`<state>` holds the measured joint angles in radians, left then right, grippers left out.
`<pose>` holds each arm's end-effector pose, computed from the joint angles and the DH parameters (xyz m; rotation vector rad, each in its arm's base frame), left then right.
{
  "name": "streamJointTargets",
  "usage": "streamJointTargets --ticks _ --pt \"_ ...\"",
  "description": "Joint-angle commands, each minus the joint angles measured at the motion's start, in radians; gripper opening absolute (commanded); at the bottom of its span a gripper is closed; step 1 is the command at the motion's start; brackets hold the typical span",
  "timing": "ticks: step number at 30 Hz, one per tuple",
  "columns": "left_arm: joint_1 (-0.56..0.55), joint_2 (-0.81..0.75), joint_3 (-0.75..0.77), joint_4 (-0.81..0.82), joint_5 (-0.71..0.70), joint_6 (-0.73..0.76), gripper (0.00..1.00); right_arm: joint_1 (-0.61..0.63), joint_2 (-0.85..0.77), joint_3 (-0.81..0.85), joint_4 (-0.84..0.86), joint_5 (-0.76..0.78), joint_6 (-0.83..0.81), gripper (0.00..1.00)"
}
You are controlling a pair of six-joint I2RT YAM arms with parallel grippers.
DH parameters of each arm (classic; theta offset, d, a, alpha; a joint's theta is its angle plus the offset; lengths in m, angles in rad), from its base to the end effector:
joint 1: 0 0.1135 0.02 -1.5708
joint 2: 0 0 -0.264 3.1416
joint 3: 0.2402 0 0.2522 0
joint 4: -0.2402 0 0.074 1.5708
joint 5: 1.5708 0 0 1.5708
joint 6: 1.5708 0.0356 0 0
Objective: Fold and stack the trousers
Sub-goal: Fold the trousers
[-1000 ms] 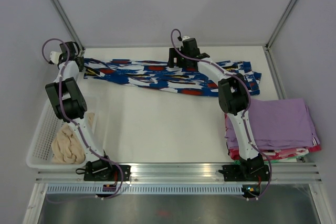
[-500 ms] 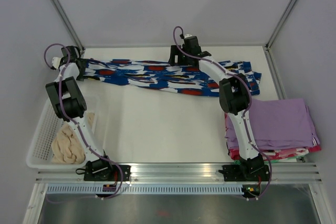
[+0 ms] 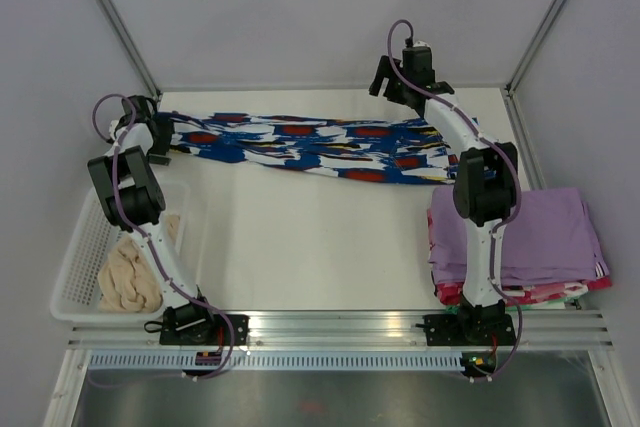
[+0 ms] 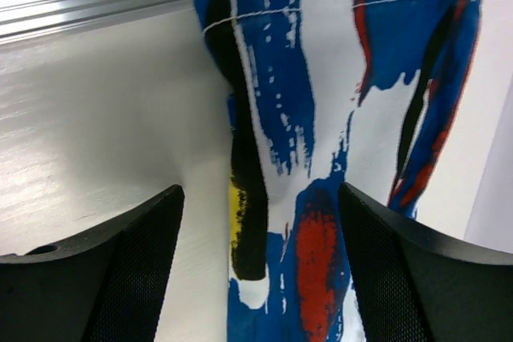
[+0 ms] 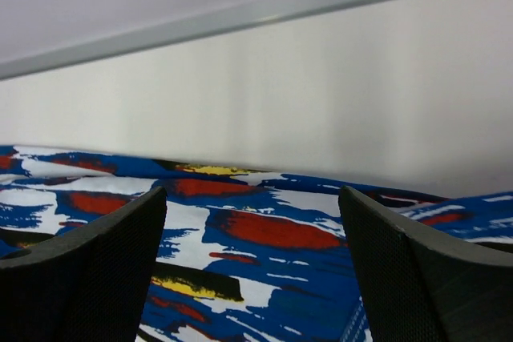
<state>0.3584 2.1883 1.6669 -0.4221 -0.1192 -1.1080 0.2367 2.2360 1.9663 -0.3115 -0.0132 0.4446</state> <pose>0.4474 0.1721 0.1702 -1.7168 1.8335 -0.1588 0.5118 0.1239 0.2536 0.2185 2.1693 0.4066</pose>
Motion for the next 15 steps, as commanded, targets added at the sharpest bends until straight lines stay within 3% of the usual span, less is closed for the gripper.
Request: streamJointTargets --ticks 1,8,11,12,15 --pt "0.002 0.002 -0.002 -0.030 0.026 -0.053 0.83 0.009 -0.134 -0.047 0.014 0.091 -0.026 0.95" --pt "0.002 0.054 0.042 -0.004 -0.023 -0.078 0.79 0.007 -0.150 -0.076 -0.005 0.096 0.005 0.95" --pt "0.004 0.091 0.080 -0.007 -0.031 -0.073 0.73 0.007 -0.139 -0.072 0.000 0.094 0.020 0.95" --pt "0.004 0.100 0.086 -0.004 -0.028 -0.070 0.68 0.007 -0.136 -0.069 -0.001 0.094 0.026 0.95" --pt "0.004 0.134 0.109 0.005 0.003 -0.062 0.42 0.007 -0.127 -0.053 -0.006 0.101 0.028 0.95"
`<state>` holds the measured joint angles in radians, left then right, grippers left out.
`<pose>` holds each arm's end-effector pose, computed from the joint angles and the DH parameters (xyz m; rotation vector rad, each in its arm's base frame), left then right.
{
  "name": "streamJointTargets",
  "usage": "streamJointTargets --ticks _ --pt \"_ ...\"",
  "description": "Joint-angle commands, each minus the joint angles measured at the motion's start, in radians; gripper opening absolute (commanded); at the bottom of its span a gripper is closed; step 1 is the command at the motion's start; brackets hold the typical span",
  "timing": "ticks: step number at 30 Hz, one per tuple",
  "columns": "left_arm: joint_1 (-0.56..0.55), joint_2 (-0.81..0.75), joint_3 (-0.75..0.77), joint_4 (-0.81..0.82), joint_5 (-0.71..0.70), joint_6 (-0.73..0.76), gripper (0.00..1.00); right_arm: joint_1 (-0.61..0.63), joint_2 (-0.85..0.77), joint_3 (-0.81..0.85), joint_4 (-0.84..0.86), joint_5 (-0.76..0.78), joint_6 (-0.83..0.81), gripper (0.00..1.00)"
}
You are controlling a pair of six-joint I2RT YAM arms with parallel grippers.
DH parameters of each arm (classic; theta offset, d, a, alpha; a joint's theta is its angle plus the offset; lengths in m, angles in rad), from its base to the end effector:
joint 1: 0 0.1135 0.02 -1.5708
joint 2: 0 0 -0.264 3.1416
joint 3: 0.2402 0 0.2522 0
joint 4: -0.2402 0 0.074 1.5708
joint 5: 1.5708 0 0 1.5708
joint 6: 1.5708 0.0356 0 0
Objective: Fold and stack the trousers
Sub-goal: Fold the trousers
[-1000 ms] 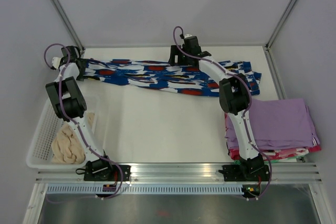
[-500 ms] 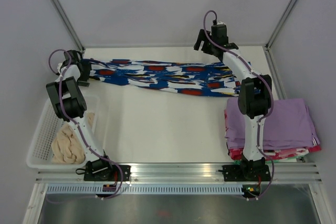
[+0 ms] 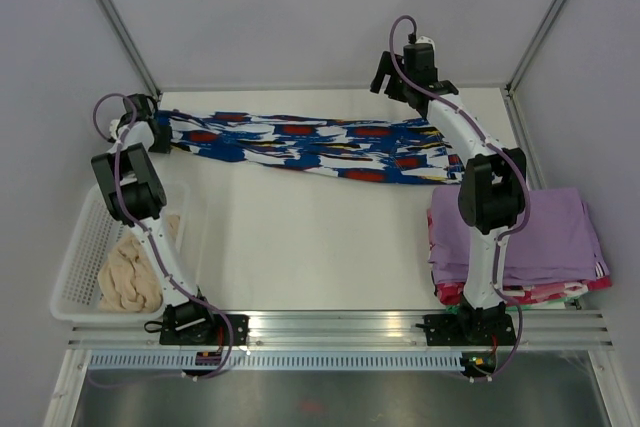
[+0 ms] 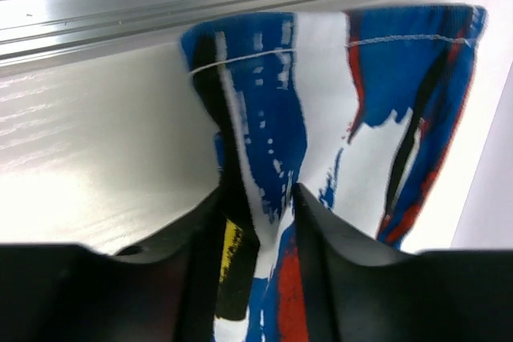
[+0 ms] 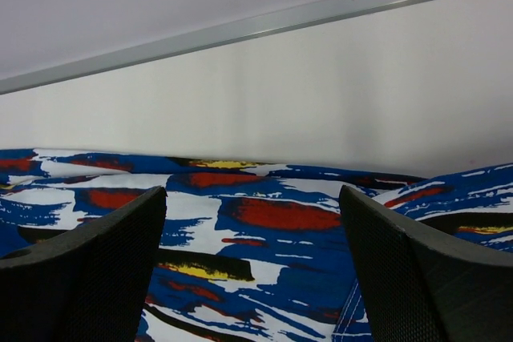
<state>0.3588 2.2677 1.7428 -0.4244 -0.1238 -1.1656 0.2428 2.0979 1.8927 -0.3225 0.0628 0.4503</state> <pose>0.4621 0.1780 0.1562 -1.7748 1.7865 -0.1739 0.4854 0.1179 0.2953 0.2572 2.1012 0.3506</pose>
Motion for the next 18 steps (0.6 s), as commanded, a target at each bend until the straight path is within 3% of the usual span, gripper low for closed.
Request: streamJointTargets --ticks 1,5,6,7,9,16,18 --pt "0.003 0.061 0.041 -0.002 0.019 -0.005 0.39 0.001 0.014 0.025 -0.001 0.029 0.021 0.95" --pt "0.003 0.078 0.046 -0.010 0.018 0.004 0.23 0.000 0.028 0.060 -0.038 0.049 0.010 0.95" --pt "0.003 0.078 0.046 -0.005 0.018 0.010 0.07 0.001 0.030 0.065 -0.043 0.054 0.008 0.95" --pt "0.003 0.078 0.046 0.002 0.016 0.021 0.02 0.001 0.030 0.066 -0.044 0.054 0.002 0.95" --pt "0.002 0.060 0.040 0.064 0.026 0.073 0.02 0.001 0.033 0.071 -0.041 0.042 0.001 0.95" --pt "-0.102 -0.121 -0.051 0.418 -0.066 0.582 0.02 0.018 0.073 0.062 0.039 -0.171 0.028 0.94" --pt "-0.118 -0.160 -0.090 0.524 -0.069 0.636 0.02 0.044 0.080 0.059 0.074 -0.237 -0.002 0.93"
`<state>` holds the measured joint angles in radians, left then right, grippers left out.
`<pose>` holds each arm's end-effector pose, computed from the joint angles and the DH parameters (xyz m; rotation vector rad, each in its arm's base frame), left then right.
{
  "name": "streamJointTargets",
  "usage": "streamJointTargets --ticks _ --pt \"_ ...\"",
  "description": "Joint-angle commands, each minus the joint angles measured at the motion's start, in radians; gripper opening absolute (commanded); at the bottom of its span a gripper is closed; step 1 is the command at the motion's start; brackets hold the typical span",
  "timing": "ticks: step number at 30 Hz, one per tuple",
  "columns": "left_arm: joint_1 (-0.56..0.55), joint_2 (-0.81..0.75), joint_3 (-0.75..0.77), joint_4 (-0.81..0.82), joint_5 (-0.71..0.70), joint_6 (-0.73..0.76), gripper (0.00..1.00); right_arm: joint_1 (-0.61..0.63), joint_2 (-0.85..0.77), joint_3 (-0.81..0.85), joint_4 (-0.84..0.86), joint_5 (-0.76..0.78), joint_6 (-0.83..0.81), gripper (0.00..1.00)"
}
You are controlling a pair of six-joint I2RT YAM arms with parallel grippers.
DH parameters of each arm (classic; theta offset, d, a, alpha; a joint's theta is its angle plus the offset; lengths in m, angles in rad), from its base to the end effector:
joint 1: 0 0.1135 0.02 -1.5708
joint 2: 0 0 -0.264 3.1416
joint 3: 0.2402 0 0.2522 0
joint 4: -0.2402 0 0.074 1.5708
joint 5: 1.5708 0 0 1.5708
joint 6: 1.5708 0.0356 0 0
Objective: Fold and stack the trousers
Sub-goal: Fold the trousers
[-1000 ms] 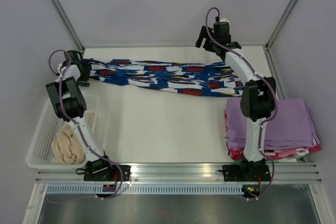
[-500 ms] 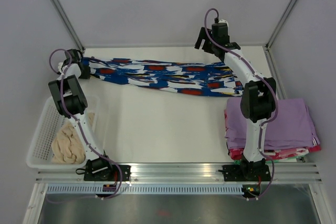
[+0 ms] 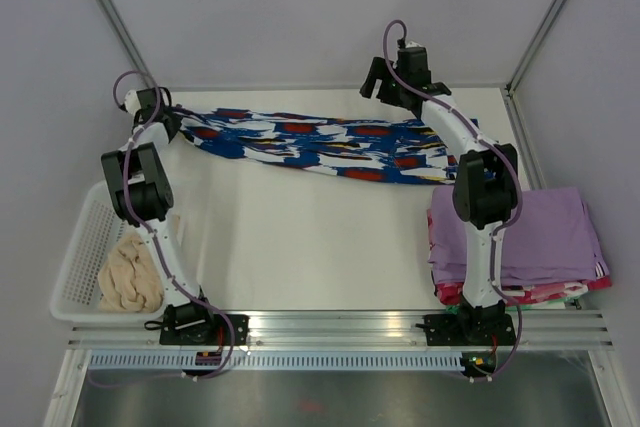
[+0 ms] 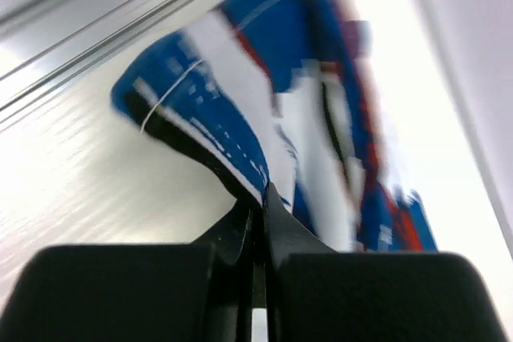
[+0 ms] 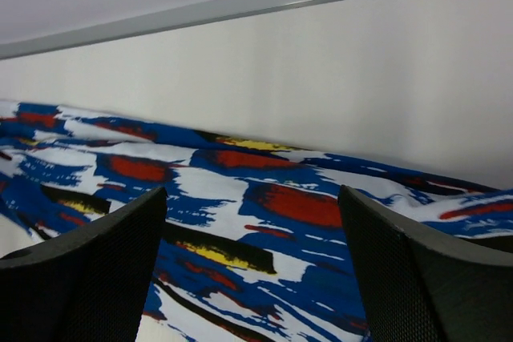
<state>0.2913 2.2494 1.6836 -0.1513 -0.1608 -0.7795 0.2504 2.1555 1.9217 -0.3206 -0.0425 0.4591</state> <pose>0.4839 0.1510 0.1666 -1.2330 1.9151 -0.0722 0.4948 0.1281 0.2776 0.1996 2.1507 0.4609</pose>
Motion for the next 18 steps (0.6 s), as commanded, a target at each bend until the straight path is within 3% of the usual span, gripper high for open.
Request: streamJointTargets --ticks 1,6,10,13,18 --pt "-0.055 -0.161 -0.088 0.280 -0.025 0.275 0.02 0.049 0.026 0.034 0.078 -0.154 -0.025 0.93" --pt "-0.060 -0.330 -0.287 0.444 0.044 0.293 0.02 0.124 0.050 0.023 0.132 -0.261 -0.098 0.93" --pt "-0.070 -0.436 -0.392 0.466 0.139 0.371 0.02 0.180 0.110 0.083 0.088 -0.350 -0.198 0.94" --pt "-0.105 -0.510 -0.412 0.449 0.208 0.452 0.02 0.208 0.151 0.097 0.043 -0.376 -0.232 0.93" --pt "-0.194 -0.577 -0.391 0.385 0.208 0.540 0.02 0.216 0.158 0.056 0.054 -0.339 -0.180 0.94"
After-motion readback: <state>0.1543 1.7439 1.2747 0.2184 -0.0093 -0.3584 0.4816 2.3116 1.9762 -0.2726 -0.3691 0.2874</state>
